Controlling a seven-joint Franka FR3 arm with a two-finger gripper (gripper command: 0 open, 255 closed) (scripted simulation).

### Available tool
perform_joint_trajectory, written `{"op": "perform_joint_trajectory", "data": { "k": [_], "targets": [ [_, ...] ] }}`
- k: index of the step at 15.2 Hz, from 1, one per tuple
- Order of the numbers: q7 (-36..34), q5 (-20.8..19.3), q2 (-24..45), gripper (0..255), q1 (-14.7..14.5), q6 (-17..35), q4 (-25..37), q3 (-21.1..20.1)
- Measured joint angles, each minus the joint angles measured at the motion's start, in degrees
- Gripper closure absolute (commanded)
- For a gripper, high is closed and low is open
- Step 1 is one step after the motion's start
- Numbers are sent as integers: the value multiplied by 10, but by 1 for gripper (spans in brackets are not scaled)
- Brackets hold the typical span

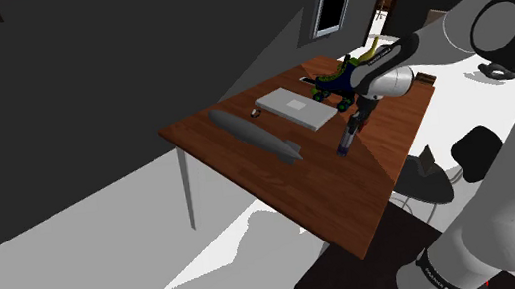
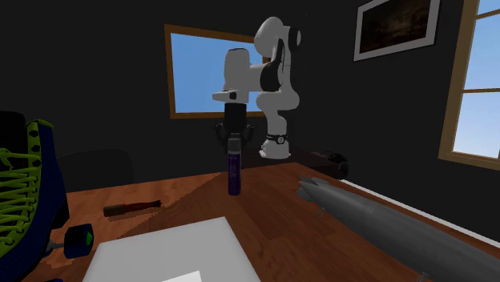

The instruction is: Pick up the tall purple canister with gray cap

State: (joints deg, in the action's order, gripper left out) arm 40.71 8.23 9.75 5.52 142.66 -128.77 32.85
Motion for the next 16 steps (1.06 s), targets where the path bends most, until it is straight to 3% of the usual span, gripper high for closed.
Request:
{"op": "perform_joint_trajectory", "data": {
  "k": [16],
  "targets": [
    [-50, -73, -80, 255, -12, -104, 37, 14]
  ]
}}
